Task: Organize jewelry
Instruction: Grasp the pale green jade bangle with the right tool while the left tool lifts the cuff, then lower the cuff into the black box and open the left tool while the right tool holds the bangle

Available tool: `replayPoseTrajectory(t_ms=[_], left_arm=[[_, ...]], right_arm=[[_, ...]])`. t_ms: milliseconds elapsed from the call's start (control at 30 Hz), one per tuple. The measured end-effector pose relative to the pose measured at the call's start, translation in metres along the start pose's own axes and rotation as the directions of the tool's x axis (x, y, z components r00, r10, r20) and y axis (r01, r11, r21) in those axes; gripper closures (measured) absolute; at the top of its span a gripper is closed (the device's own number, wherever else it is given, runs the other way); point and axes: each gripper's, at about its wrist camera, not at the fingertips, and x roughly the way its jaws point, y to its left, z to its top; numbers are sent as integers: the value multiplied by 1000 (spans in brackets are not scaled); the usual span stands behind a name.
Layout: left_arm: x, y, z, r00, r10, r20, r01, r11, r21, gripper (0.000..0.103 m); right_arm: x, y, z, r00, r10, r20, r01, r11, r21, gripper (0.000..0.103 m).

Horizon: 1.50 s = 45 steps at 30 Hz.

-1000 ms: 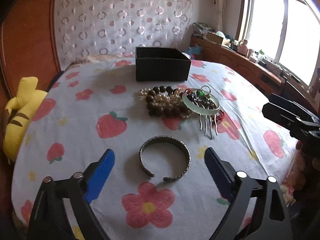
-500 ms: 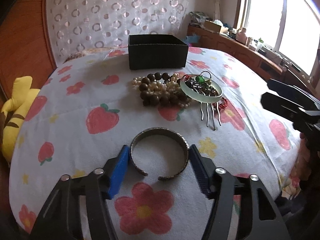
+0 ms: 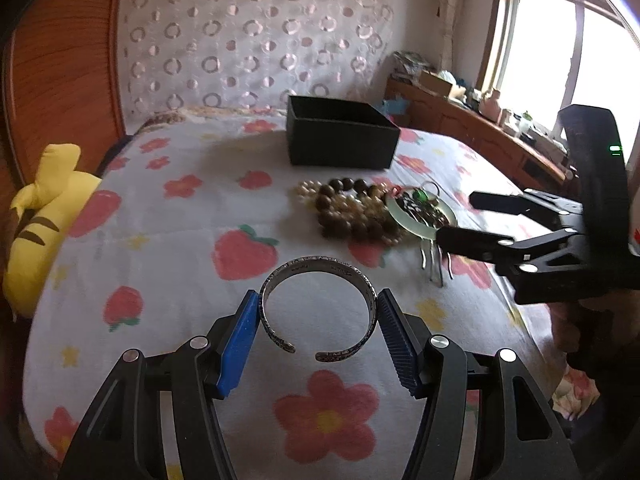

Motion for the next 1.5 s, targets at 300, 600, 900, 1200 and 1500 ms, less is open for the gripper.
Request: replayPoseTrajectory(t_ms=[300, 600, 900, 1200, 1500], left_arm=[[-6, 8, 2, 1000, 7, 29, -6, 1000, -21, 46], [-8, 6, 0, 999, 7, 33, -7, 1000, -17, 45], [-10, 4, 2, 999, 5, 42, -5, 1000, -15, 45], [-12, -3, 29, 997, -5, 83, 2, 1000, 25, 45], [6, -14, 82, 994, -19, 110, 10, 996, 83, 45]], right_arm=[[27, -11, 13, 996, 40, -78, -37, 999, 33, 10], [31, -13, 17, 996, 27, -80, -26, 1000, 7, 29], [-2, -17, 29, 999, -5, 39, 7, 999, -47, 29], [-18, -31, 40, 997, -16, 70, 20, 998, -54, 29], [-17, -61, 51, 996, -29, 80, 31, 999, -22, 29]])
